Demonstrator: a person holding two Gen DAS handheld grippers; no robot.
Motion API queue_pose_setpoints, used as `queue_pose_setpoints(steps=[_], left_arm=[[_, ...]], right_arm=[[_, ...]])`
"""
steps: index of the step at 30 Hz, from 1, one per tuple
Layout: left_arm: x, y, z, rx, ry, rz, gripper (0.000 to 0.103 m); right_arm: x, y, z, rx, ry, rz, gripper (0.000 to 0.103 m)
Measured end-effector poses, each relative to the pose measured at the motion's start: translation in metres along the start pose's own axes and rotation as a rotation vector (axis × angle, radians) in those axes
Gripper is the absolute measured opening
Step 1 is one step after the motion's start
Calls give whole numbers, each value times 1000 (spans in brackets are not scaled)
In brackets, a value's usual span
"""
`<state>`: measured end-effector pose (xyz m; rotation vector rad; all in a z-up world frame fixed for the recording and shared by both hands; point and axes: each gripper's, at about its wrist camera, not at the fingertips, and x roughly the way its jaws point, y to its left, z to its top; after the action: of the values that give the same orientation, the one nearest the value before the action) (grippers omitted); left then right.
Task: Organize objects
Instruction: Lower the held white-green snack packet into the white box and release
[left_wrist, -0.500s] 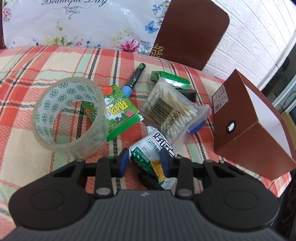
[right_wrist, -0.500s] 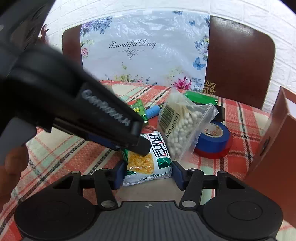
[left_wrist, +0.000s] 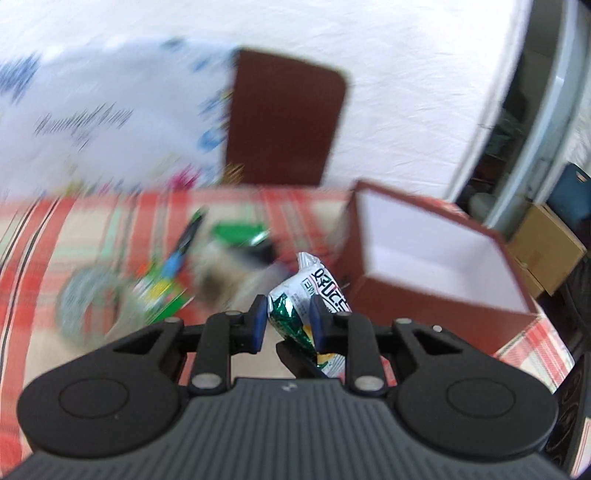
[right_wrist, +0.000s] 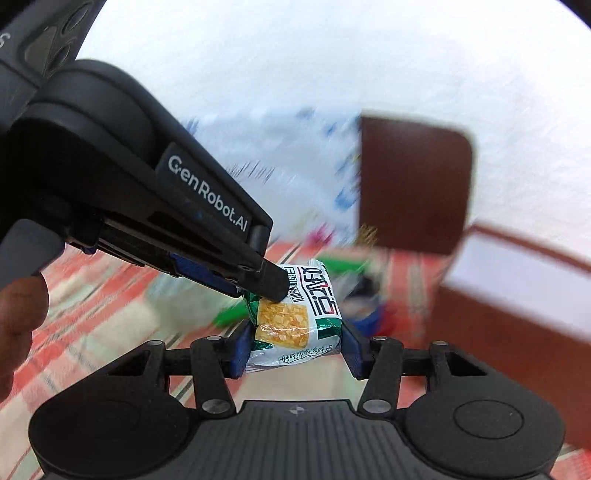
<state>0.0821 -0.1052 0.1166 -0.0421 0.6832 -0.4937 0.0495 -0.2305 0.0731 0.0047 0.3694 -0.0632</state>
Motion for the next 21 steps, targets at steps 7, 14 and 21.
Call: queue_pose_setpoints(steps=[7, 14, 21], left_arm=[[44, -87, 32, 165, -29, -99, 26], [109, -127, 28, 258, 18, -19, 31], [83, -97, 23, 286, -17, 167, 42]], right_arm=[[-31, -76, 17, 65, -90, -179, 49], [-25, -148, 10, 172, -4, -309, 63], [-33, -146, -1, 190, -43, -333, 73]])
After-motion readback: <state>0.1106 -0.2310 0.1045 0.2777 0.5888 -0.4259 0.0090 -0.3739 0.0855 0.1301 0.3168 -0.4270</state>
